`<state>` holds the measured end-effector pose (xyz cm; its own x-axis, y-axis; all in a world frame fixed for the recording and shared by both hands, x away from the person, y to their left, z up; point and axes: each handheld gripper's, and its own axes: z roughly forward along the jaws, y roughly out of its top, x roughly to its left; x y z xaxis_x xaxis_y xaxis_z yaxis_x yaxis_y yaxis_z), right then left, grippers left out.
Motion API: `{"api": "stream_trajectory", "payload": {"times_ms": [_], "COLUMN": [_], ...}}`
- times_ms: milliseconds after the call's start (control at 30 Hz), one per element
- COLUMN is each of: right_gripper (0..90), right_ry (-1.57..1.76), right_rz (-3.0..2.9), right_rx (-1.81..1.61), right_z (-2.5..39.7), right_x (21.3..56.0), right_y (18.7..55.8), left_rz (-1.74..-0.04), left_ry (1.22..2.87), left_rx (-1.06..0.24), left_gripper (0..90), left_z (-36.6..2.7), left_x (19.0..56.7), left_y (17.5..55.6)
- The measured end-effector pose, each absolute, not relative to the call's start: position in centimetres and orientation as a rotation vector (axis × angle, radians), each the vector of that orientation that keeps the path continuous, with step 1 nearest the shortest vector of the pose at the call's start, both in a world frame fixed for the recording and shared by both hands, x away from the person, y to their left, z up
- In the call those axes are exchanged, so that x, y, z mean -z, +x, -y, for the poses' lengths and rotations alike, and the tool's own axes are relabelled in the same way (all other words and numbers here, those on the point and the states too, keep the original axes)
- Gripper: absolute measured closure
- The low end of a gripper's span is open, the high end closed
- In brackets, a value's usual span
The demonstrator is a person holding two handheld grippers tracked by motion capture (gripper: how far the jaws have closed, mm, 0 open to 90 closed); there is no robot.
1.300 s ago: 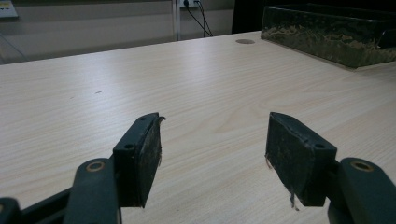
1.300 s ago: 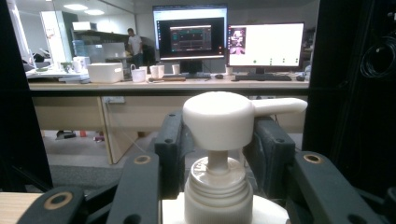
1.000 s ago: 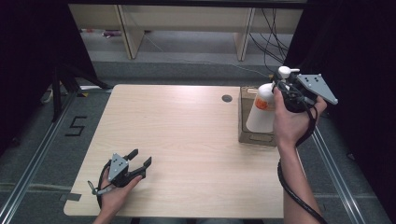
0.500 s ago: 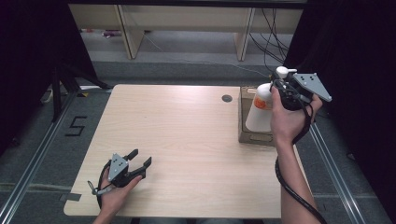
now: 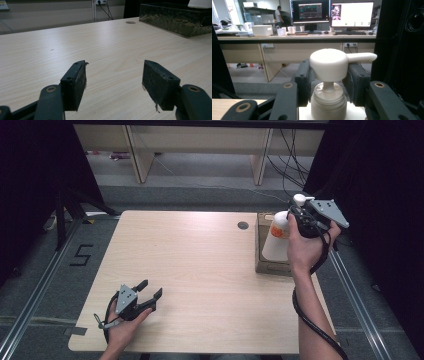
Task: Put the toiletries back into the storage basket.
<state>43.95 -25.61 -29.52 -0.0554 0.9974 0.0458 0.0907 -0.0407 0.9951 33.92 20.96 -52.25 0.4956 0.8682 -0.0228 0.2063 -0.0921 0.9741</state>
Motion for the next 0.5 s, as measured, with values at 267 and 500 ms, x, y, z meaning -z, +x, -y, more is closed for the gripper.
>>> {"api": "stream_trajectory", "payload": {"times_ms": [267, 500], "right_gripper": [60.2, 60.2], "right_ry": [1.272, 1.281], "right_rz": [-1.301, -1.307], "right_rx": [-1.228, -1.225], "right_z": [25.64, 25.68], "right_x": [29.97, 30.24], "right_y": [44.24, 44.36], "left_rz": [-0.948, -0.948], "left_ry": [1.598, 1.599], "left_rx": [-0.724, -0.725], "left_gripper": [35.4, 35.5], "left_z": [-20.96, -20.97], "left_x": [52.26, 52.25], "left_y": [33.92, 33.90]}}
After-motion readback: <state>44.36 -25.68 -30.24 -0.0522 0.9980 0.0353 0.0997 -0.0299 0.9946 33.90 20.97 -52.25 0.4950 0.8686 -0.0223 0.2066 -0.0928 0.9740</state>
